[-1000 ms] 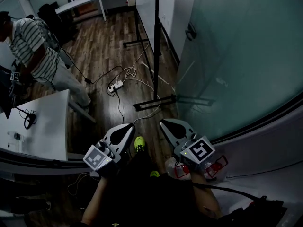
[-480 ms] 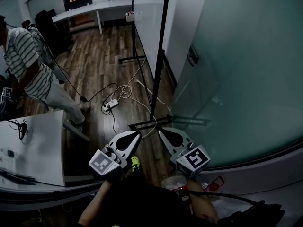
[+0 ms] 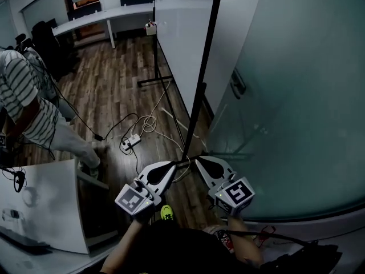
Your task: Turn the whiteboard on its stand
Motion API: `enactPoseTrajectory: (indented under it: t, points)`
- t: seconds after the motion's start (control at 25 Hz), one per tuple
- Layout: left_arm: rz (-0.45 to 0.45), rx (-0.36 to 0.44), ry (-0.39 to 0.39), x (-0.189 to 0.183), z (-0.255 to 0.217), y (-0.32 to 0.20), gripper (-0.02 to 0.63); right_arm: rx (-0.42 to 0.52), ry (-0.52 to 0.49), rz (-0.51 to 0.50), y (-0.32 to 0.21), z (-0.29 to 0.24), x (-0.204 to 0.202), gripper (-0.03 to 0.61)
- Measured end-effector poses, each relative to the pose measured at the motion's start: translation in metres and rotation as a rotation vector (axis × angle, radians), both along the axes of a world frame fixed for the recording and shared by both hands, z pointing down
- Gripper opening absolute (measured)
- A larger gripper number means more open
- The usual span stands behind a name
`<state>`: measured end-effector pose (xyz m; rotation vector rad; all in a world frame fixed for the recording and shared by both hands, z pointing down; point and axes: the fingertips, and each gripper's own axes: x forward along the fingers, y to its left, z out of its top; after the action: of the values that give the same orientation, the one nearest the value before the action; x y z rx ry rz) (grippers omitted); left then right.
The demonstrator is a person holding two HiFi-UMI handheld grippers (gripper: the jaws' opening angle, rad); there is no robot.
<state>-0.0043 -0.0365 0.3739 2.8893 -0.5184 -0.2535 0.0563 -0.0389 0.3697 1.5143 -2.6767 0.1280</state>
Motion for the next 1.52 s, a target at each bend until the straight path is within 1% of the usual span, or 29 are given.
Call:
enactPoseTrajectory:
  t: [0.24, 0.4, 0.64, 0.8, 1.0, 1.12, 1.2, 1.32, 1.52]
  points:
    - [0.027, 0.004, -0.002, -0.01, -0.005, -0.042, -0.012, 0.026, 0.04, 0.059, -0.053, -0.008, -0.008, 0.012]
    - [0.041, 0.015, 0.005, -0.009, -0.008, -0.065, -0.012, 0.047, 0.052, 0.086, -0.083, -0.011, -0.003, 0.012]
    - [0.057, 0.01, 0.008, 0.0, -0.01, -0.083, -0.012, 0.073, 0.075, 0.145, -0.116, -0.016, 0.023, 0.012]
    - [0.058, -0.008, 0.006, 0.001, -0.003, -0.09, -0.012, 0.091, 0.074, 0.172, -0.131, -0.021, 0.037, 0.012]
    - [0.02, -0.013, 0.011, -0.001, -0.002, -0.117, -0.012, 0.103, 0.069, 0.188, -0.162, -0.023, 0.059, 0.015]
    - [-0.002, -0.012, 0.009, 0.003, -0.003, -0.13, -0.012, 0.103, 0.071, 0.203, -0.181, -0.025, 0.074, 0.038]
    - [-0.016, -0.014, 0.013, 0.002, -0.004, -0.138, -0.012, 0.099, 0.078, 0.209, -0.193, -0.026, 0.078, 0.072]
    - [-0.036, -0.02, 0.017, 0.002, -0.002, -0.146, -0.012, 0.088, 0.084, 0.212, -0.209, -0.026, 0.084, 0.105]
    - [-0.043, -0.052, 0.007, 0.007, 0.008, -0.153, -0.012, 0.081, 0.095, 0.232, -0.231, -0.026, 0.097, 0.19]
